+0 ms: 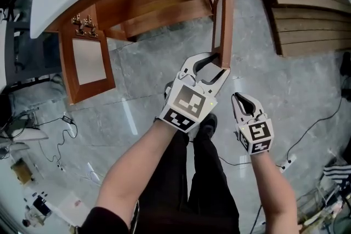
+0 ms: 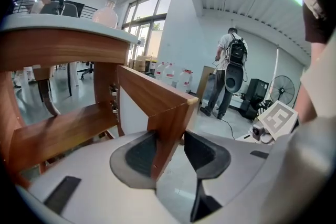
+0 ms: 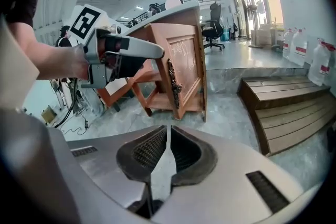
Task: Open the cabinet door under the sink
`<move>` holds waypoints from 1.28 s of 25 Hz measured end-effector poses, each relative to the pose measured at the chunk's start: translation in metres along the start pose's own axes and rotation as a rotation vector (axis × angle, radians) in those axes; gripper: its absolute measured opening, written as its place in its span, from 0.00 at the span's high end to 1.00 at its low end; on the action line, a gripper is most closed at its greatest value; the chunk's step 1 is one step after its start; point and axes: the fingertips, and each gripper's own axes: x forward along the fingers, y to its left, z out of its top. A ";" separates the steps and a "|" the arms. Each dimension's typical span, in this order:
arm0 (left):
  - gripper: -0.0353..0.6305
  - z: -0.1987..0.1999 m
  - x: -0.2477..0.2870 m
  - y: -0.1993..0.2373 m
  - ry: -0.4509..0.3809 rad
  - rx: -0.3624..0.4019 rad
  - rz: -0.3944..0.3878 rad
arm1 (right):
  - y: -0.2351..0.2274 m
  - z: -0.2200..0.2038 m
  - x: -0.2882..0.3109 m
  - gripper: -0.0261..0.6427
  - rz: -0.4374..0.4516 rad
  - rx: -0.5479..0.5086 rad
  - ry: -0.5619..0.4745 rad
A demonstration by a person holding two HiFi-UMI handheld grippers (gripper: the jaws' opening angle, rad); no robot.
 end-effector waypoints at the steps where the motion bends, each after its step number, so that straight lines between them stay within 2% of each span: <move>1: 0.69 0.003 0.003 -0.005 0.002 0.004 -0.016 | 0.000 -0.002 -0.005 0.90 -0.006 0.007 -0.001; 6: 0.75 0.017 -0.002 -0.020 0.002 -0.018 -0.015 | -0.006 -0.004 -0.040 0.90 -0.059 0.081 -0.010; 11: 0.75 0.047 -0.061 -0.021 0.021 -0.070 0.017 | 0.022 0.030 -0.100 0.91 -0.076 0.089 -0.026; 16: 0.75 0.104 -0.119 -0.017 -0.015 -0.097 0.082 | 0.043 0.101 -0.136 0.91 -0.048 0.041 -0.090; 22: 0.77 0.165 -0.206 -0.031 -0.051 -0.147 0.181 | 0.083 0.198 -0.177 0.92 0.021 -0.034 -0.187; 27: 0.80 0.176 -0.281 -0.036 -0.092 -0.220 0.244 | 0.122 0.264 -0.205 0.93 0.058 -0.091 -0.278; 32: 0.81 0.182 -0.342 -0.031 -0.107 -0.245 0.312 | 0.168 0.288 -0.229 0.93 0.094 -0.137 -0.298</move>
